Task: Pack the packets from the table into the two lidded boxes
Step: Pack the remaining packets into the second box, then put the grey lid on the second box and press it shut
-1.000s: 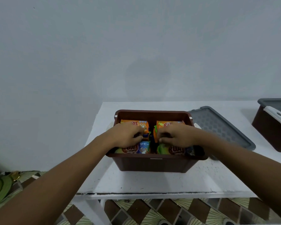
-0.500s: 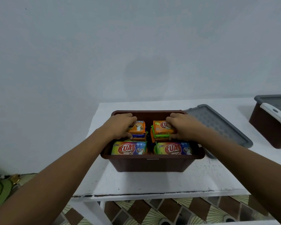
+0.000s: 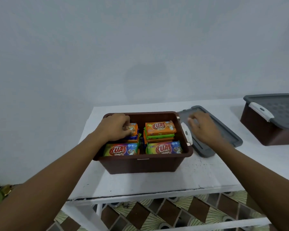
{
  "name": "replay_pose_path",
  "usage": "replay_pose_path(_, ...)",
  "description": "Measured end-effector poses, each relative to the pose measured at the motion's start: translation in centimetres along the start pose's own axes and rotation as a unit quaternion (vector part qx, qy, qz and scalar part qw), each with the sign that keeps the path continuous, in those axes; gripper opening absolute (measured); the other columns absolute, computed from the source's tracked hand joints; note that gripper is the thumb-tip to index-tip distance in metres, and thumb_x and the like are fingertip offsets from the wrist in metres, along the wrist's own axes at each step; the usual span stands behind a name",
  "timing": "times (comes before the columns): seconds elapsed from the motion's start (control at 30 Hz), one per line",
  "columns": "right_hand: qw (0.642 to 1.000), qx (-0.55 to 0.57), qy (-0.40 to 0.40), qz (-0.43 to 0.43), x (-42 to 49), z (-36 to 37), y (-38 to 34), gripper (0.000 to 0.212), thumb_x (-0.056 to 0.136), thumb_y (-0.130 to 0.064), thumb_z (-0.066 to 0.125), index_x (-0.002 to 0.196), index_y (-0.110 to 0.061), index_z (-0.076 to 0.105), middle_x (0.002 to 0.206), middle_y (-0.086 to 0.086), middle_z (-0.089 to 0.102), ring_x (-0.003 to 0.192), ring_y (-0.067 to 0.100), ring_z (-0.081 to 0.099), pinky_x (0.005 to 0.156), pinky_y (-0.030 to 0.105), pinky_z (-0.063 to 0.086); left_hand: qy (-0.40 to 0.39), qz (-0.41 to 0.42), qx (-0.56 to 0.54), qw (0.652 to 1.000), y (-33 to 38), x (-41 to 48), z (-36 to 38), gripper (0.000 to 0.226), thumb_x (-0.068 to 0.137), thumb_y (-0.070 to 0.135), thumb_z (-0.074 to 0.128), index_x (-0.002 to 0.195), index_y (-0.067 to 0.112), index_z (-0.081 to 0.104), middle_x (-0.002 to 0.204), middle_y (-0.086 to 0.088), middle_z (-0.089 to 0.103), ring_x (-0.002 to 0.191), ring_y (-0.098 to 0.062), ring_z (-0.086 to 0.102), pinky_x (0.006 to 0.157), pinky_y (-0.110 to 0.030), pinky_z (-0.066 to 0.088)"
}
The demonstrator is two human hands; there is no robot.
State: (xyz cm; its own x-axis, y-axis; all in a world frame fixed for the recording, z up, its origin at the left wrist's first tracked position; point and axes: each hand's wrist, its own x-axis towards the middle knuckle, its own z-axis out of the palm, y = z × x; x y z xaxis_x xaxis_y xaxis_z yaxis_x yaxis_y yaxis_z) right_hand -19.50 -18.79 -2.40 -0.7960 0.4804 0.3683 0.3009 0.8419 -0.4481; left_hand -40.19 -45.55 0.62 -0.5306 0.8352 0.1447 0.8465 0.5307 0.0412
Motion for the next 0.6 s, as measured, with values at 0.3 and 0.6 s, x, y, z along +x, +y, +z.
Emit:
replay_pose_path(0.3,0.99,-0.129,-0.013,0.062,-11.0,0.7,10.4,0.017,0.09,-0.026,0.064,0.091,-0.01,0.07,0.098,0.007,0.067,0.085,0.029,0.06,0.071,0.034,0.044,0.121,0.107,-0.115,0.98,12.2,4.0,-0.4,0.018,0.09,0.041,0.057,0.09,0.023,0.057,0.089,0.008,0.053,0.082,-0.01,0.048,0.067,-0.03,0.043)
replay_pose_path(0.6,0.935,-0.132,0.017,0.329,-15.3,-2.6,13.2,0.042,0.091,-0.046,0.057,0.128,-0.027,0.053,0.145,0.022,0.032,0.13,0.044,0.028,0.105,0.053,0.03,0.055,0.24,-0.12,0.962,24.5,6.2,1.6,0.024,0.093,0.041,0.052,0.1,0.018,0.056,0.099,0.004,0.055,0.089,-0.013,0.049,0.073,-0.035,0.047)
